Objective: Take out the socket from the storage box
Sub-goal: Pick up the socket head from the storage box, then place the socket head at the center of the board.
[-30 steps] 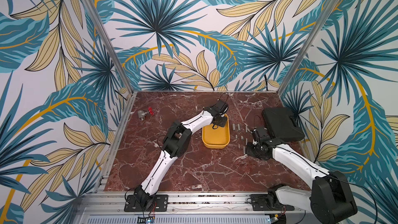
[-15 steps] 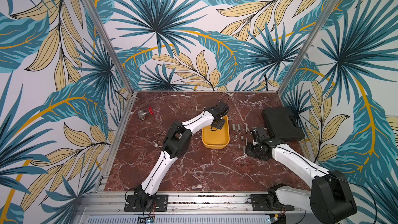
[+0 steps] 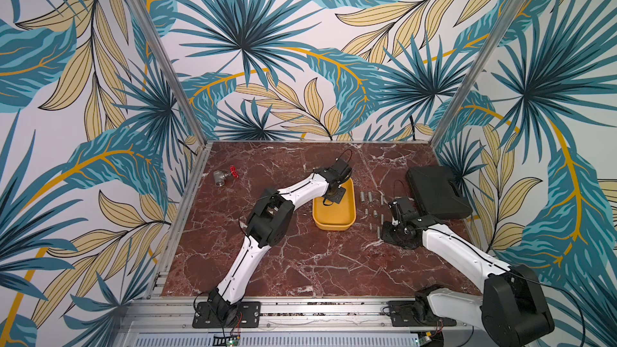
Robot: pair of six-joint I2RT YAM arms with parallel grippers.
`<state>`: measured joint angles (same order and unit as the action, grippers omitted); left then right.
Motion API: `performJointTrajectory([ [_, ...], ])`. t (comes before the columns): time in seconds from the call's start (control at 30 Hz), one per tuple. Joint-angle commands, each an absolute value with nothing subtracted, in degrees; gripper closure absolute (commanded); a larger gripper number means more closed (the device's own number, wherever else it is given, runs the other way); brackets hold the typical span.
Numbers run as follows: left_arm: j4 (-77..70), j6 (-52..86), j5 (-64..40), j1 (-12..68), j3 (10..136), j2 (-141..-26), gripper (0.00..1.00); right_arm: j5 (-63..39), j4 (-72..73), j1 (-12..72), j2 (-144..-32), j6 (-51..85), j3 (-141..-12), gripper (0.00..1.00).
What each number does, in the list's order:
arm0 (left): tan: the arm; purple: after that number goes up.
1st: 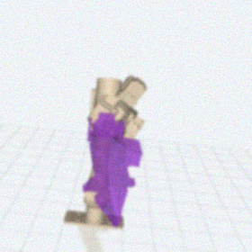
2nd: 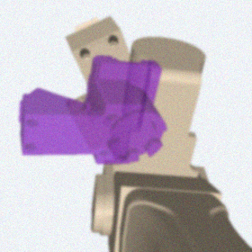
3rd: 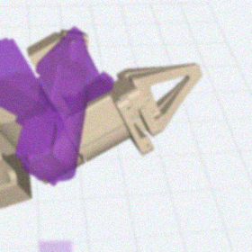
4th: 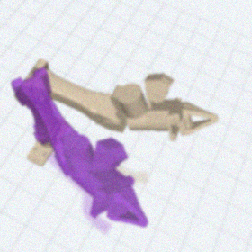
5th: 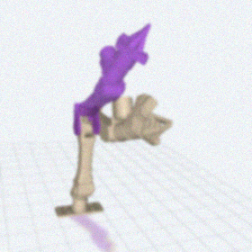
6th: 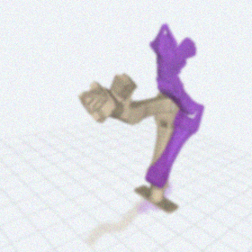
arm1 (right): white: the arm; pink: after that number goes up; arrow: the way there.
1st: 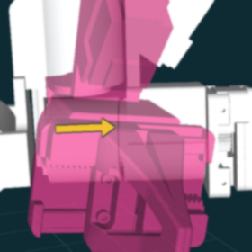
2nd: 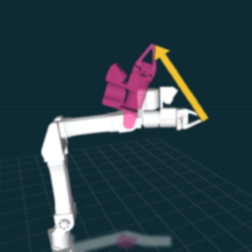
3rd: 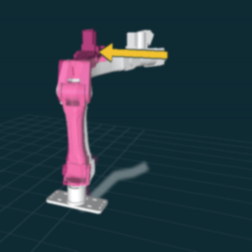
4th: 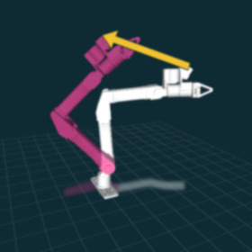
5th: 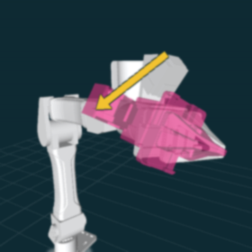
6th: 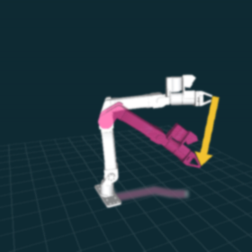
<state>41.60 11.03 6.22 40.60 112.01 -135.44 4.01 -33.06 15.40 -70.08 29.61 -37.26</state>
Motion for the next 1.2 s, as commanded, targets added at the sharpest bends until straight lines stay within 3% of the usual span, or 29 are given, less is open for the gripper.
performJointTrajectory([
  [0.0,40.7,12.1,5.6,40.1,110.0,-131.7,0.93,4.1,-33.8,15.3,-69.2,29.9,-36.2,0.73],
  [0.27,36.5,14.6,4.2,38.3,102.1,-117.9,0.93,3.8,-33.5,15.3,-69.9,29.7,-36.2,0.73],
  [0.73,31.7,28.0,7.3,33.3,57.3,-87.1,0.92,1.1,-29.6,15.3,-73.2,29.6,-37.2,0.73],
  [0.93,31.3,35.0,7.5,33.3,45.5,-80.0,0.92,-0.3,-28.6,15.3,-76.1,29.1,-38.7,0.73],
  [1.17,30.5,36.7,7.6,33.2,41.0,-78.5,0.89,-0.7,-27.3,15.3,-76.9,29.0,-37.9,0.73],
])
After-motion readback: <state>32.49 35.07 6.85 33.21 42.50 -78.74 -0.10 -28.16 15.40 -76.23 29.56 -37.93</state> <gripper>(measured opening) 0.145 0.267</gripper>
